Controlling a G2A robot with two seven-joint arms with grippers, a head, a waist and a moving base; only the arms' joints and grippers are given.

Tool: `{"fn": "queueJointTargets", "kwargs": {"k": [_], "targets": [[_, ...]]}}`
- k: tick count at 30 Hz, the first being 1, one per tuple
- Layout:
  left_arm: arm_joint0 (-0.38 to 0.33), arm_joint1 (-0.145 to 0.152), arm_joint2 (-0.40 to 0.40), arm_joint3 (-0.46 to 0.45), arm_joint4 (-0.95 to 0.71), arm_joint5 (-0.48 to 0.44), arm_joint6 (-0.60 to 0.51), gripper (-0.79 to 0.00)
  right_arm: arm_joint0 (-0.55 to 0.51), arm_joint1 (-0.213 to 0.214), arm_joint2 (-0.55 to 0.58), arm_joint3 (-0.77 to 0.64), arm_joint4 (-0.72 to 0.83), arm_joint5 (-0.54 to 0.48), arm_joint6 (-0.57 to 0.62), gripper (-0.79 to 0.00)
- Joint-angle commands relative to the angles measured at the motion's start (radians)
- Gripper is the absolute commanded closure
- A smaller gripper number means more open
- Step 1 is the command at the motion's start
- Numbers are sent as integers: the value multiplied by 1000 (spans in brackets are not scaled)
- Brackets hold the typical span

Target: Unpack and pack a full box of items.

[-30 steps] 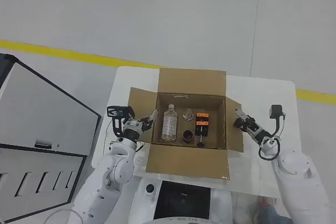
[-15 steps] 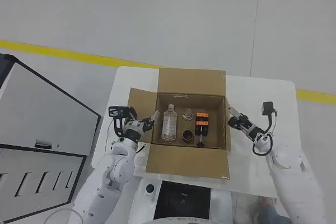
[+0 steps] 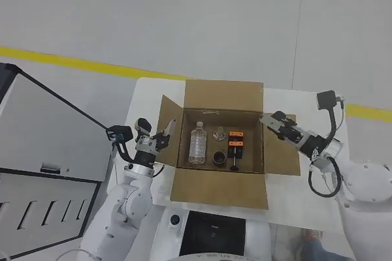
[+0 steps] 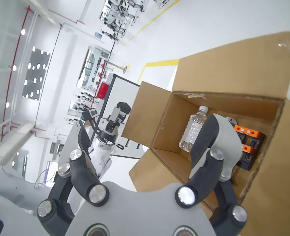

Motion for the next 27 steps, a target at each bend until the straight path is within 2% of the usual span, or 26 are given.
{"fn": "queueJointTargets", "kwargs": {"k": [1,4,9,12,27], "targets": [[3,0,-9,0,-10,-6,8,-785,60,0,-30,-8,-14,45,12,-785],[5,-1,-24,-1,-39,-13,12,-785,175,-3,-120,48,-70,128,32,-785],[5,-4,-32,7,-74,-8,20,-785,363,-31,-358,277,-121,349,35,-785],[5,-4,-32,7,-74,-8,20,-785,415,-47,-444,366,-89,396,54,-785],[5,-4,-32,7,-74,-8,20,-785,415,-47,-444,366,-89,396,54,-785]]}}
